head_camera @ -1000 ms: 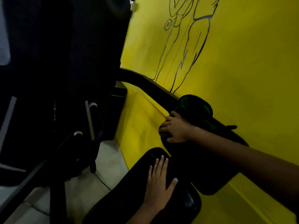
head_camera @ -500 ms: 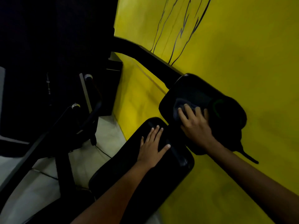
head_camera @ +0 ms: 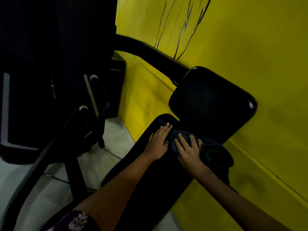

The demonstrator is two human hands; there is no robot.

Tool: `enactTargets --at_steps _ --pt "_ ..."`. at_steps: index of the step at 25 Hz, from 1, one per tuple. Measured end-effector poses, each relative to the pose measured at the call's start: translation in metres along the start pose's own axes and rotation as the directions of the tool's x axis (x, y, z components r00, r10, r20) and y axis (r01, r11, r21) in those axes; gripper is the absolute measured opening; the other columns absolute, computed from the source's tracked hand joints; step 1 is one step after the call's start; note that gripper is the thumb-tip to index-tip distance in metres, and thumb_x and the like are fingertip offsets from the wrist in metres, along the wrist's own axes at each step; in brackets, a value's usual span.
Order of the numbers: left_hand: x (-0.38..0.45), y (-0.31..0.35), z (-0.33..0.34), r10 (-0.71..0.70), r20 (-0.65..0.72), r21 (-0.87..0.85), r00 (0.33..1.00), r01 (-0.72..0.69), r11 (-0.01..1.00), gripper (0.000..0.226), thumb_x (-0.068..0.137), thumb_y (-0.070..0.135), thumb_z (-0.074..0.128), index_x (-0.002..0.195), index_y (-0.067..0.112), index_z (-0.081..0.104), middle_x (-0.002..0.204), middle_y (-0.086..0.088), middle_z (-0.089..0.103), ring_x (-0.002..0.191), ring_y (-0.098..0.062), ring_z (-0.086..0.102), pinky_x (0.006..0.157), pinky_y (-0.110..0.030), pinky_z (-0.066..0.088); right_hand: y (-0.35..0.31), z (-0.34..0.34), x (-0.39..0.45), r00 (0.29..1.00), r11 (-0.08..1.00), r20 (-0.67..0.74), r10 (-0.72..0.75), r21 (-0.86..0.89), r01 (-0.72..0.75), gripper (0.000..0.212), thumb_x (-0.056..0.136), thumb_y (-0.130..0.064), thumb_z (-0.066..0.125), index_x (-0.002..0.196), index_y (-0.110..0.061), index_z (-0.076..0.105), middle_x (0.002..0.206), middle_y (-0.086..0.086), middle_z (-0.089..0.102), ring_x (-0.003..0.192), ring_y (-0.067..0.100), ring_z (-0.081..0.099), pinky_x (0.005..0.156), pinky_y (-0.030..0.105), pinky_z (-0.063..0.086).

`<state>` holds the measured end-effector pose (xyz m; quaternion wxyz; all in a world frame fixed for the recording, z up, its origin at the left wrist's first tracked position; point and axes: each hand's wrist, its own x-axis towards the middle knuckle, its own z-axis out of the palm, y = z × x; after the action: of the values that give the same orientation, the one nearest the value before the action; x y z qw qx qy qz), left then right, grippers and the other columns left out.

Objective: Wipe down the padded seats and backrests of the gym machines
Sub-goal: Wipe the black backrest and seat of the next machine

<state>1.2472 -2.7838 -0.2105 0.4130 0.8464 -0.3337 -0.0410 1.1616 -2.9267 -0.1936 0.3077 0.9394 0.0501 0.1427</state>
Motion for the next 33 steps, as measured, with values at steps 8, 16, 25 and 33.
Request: enactTargets --at_steps 8,16,25,33 --pt "-0.01 -0.025 0.0 0.064 0.119 0.095 0.991 -0.075 0.993 0.079 0.092 0.01 0.051 0.152 0.029 0.003 0.158 0.015 -0.01 0.147 -0.014 -0.003 0.115 -0.049 0.007 -0.006 -0.022 -0.032 0.97 0.981 -0.15 0.193 0.002 -0.195 0.066 0.08 -0.053 0.048 0.132 -0.014 0.056 0.139 0.013 0.051 0.114 0.041 0.046 0.082 0.052 0.044" --pt "-0.01 -0.051 -0.007 0.105 0.142 0.167 0.984 -0.128 0.978 0.08 0.093 0.015 0.053 0.152 0.028 0.0 0.158 0.011 -0.015 0.146 -0.016 -0.007 0.115 -0.048 0.006 -0.059 -0.001 -0.012 0.968 0.969 -0.12 0.218 -0.095 -0.23 0.074 0.065 -0.043 0.078 0.129 -0.012 0.058 0.14 0.009 0.05 0.12 0.037 0.037 0.089 0.052 0.028" --pt "-0.035 -0.105 0.029 -0.076 0.185 0.091 0.98 0.06 0.994 0.101 0.086 0.037 0.064 0.151 0.022 -0.011 0.157 0.007 -0.021 0.146 -0.017 -0.007 0.115 -0.048 0.009 -0.07 0.017 0.019 0.966 0.975 -0.236 0.108 -0.163 -0.149 0.071 0.062 -0.038 0.072 0.126 -0.011 0.061 0.137 0.008 0.054 0.124 0.037 0.036 0.092 0.049 0.028" --pt "-0.057 -0.143 0.063 -0.058 0.148 0.046 0.987 0.052 0.998 0.107 0.083 0.046 0.063 0.146 0.029 -0.021 0.154 0.008 -0.027 0.144 -0.013 -0.019 0.117 -0.048 0.003 -0.071 0.018 0.079 0.939 0.968 -0.296 0.173 -0.125 -0.218 0.065 0.074 -0.034 0.044 0.133 -0.008 0.053 0.141 0.01 0.049 0.128 0.041 0.045 0.106 0.052 0.018"
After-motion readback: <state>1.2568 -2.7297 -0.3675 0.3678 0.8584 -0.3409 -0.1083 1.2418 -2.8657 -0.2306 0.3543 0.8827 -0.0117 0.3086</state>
